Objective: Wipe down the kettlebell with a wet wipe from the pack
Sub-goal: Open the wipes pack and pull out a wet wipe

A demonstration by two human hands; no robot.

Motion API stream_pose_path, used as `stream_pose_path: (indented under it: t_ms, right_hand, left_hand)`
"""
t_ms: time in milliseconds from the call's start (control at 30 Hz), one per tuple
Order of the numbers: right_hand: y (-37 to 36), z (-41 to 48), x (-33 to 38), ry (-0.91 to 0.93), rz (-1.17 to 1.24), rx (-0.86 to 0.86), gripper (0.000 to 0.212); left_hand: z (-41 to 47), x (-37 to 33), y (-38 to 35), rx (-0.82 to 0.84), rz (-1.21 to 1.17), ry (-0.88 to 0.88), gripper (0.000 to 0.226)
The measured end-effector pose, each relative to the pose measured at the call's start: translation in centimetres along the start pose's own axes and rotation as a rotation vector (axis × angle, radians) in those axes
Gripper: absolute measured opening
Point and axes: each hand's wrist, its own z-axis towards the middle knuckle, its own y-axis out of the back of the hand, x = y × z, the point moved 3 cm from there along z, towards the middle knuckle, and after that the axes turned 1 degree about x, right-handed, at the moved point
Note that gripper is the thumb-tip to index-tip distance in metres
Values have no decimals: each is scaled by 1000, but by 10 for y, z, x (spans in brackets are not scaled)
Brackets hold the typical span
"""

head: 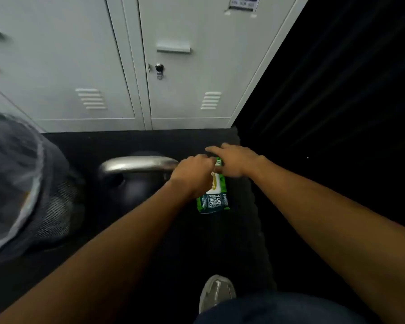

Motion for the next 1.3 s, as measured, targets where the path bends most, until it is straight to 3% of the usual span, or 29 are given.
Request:
stream_pose_path:
  t_ms: [300,433,500,700,867,1033,1100,1233,1300]
  right_hand:
    - [-74,38,-6,95,10,79,57]
    - [-86,43,-9,121,47,54,53]
    - [-88,45,-12,148,40,29,52]
    - [-96,39,-30,254,-60,27,53]
    - [-93,41,-35,325,-91,37,56]
    - [-84,28,-50,378,-37,-61,29]
    - [-88,20,-65,347,-53,-116,24]
    - [-103,11,-85,206,-61,-86,47]
    - [-105,12,-83,163,-158,-116,48]
  left_hand:
    - [28,34,-112,94,-70,202,67]
    - [36,37,-135,167,-135,203,125]
    - [42,37,-138,220,-169,234,144]
    - [60,41,-142,307,-184,249,147]
    - [64,47,-148,285,-158,247,153]
    - [61,45,-148,315,-142,274,150]
    - [60,42,-146,323,-132,281,150]
    - [59,42,-145,336,-141,283,150]
    - [59,42,-145,331,-135,278,150]
